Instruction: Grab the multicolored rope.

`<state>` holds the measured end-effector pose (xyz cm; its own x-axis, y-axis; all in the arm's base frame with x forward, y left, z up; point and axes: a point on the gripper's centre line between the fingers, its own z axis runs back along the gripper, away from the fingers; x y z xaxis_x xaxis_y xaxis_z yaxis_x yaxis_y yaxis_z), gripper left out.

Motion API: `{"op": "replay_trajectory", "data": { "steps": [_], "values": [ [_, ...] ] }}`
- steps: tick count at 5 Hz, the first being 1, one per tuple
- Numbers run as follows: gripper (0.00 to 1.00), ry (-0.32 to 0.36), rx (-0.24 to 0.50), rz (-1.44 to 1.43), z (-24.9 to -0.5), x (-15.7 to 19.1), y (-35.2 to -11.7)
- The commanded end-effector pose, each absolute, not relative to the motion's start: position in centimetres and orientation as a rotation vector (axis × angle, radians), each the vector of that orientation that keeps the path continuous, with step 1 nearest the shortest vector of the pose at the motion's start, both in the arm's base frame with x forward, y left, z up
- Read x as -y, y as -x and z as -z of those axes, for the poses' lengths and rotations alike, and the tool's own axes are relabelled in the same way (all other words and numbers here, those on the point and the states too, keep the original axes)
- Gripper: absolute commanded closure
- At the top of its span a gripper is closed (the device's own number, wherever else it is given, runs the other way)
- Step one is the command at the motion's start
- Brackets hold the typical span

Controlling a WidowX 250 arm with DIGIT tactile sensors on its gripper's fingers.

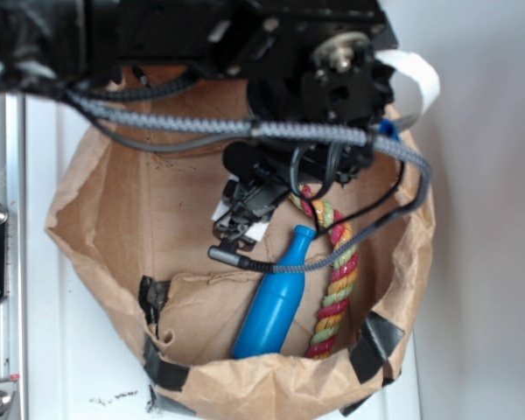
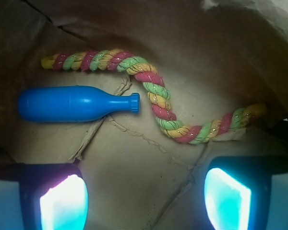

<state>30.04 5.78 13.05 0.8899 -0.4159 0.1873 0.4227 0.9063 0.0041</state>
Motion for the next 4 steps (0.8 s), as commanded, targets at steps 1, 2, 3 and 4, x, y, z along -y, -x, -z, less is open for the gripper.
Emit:
{"op": "replay_trajectory", "data": {
  "steps": [1, 2, 3, 4],
  "values": [
    [0.0, 0.002, 0.242, 0.433, -15.3, -6.2, -30.4],
    [0.0, 0.002, 0.242, 0.433, -15.3, -6.2, -30.4],
    [0.0, -0.103, 0.332, 0.424, -12.5, -5.0, -30.1],
    [0.0, -0.181, 0.341, 0.457, -9.9, -4.9, -30.2]
  ]
}}
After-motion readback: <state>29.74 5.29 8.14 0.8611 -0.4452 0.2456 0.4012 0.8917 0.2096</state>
